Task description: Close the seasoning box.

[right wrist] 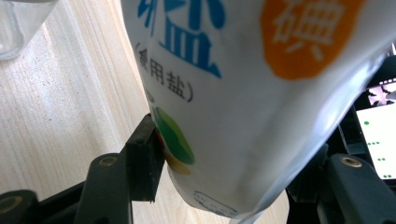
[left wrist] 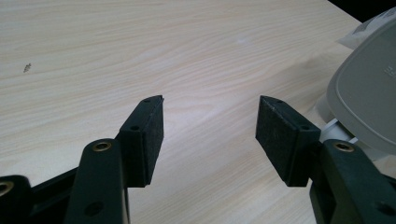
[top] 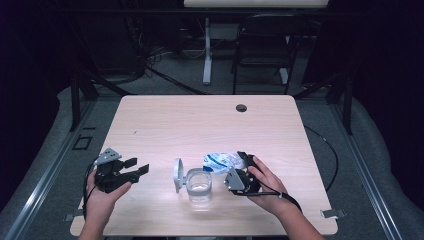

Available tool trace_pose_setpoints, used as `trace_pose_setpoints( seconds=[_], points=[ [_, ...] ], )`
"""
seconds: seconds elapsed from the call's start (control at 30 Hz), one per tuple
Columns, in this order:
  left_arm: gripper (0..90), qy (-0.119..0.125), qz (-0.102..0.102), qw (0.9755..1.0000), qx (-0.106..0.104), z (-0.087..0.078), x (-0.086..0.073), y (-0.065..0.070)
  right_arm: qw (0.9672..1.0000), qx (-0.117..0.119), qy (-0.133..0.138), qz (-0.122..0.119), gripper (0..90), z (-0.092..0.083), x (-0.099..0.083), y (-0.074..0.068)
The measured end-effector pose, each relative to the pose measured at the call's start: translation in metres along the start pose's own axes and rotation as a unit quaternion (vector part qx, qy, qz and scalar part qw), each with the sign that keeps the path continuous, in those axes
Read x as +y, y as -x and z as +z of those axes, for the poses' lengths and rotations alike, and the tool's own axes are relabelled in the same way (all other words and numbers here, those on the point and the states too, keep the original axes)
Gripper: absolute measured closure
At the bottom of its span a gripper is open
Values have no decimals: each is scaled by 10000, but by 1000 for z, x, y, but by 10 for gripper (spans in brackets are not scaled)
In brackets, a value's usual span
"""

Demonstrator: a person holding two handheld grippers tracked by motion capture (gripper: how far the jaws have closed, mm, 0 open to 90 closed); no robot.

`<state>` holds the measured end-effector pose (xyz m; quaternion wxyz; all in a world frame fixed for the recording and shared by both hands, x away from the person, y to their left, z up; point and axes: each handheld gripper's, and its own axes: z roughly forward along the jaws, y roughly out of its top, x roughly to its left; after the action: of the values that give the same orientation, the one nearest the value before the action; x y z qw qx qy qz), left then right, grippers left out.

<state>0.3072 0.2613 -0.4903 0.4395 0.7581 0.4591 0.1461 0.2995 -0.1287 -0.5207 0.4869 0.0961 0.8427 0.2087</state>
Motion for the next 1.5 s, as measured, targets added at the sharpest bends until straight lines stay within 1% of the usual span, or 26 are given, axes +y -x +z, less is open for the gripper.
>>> trace_pose_setpoints(
  seconds=[0.1,0.13,0.17,0.23,0.27,0.4,0.43,0.47,0.5,0.53,0.57,0.6,0.67,0.77,0.8,0.83,0.93,0.97,1.0,1.13,1.23,1.27,1.33,1.4,1.47,1.5],
  points=[
    [421,-6,18,10000,-3,0,0,0,10000,-18,12,-53,402,1,0,0],
    [421,1,-8,10000,0,0,0,0,9999,7,-74,-126,402,0,1,0],
    [421,15,-15,10000,10,1,0,0,9999,7,-74,-126,402,0,1,0],
    [421,16,-26,10000,16,1,-1,0,9996,-32,-97,-245,403,1,2,-1],
    [421,15,-31,10000,35,1,-1,0,9996,-66,-64,-255,403,1,2,-2],
    [421,16,-21,10000,31,0,-1,-1,9985,-139,-193,-495,403,0,3,-1],
    [421,16,-21,10000,31,0,-1,-1,9985,-139,-193,-495,403,0,3,-1],
    [421,16,-22,10000,31,0,-1,-1,9984,-165,-110,-525,403,1,2,-3],
    [421,16,-32,10000,41,0,-1,0,9980,-172,-170,-585,403,0,3,-3],
    [421,14,-30,10000,38,1,-1,0,9980,-164,-97,-598,403,0,2,-4],
    [421,14,-30,10000,38,1,-1,0,9980,-164,-97,-598,403,0,2,-4],
    [421,-6,-31,10000,19,0,-1,0,9971,-195,-173,-714,403,-2,3,-4],
    [421,22,-35,10000,23,1,-1,0,9981,-163,-21,-597,403,0,2,-5],
    [421,-6,-2,10000,8,1,-1,0,9974,-202,-90,-690,404,-1,3,-6],
    [421,-6,-2,10000,8,1,-1,0,9975,-190,-35,-685,403,0,3,-6],
    [421,-8,-21,10000,6,1,-1,0,9970,-205,-53,-739,404,-1,3,-6],
    [421,-14,-12,10000,6,0,-1,0,9971,-207,-10,-733,404,-1,3,-6],
    [421,-11,-14,10000,13,0,-1,0,9968,-213,-61,-774,404,-2,4,-6],
    [421,-13,-13,10000,13,0,-1,0,9969,-216,-14,-757,404,-2,3,-7],
    [421,-16,-7,10000,3,1,-1,0,9956,-252,-84,-898,404,-3,5,-5],
    [421,-11,-11,10000,8,1,-1,0,9961,-233,-16,-850,404,-2,6,-6],
    [421,-18,-27,10000,3,1,-1,0,9955,-223,-101,-910,404,-3,8,-5],
    [421,-7,-30,10000,22,1,-1,0,9946,-242,-130,-998,404,-4,8,-5],
    [421,-6,-33,10000,28,1,-2,0,9954,-211,-20,-939,404,-3,8,-6],
    [421,-1,-40,10000,29,1,-2,0,9953,-198,-23,-953,404,-3,8,-6],
    [421,-3,-38,10000,24,1,-1,0,9946,-202,-100,-1017,404,-4,9,-5]
  ],
)
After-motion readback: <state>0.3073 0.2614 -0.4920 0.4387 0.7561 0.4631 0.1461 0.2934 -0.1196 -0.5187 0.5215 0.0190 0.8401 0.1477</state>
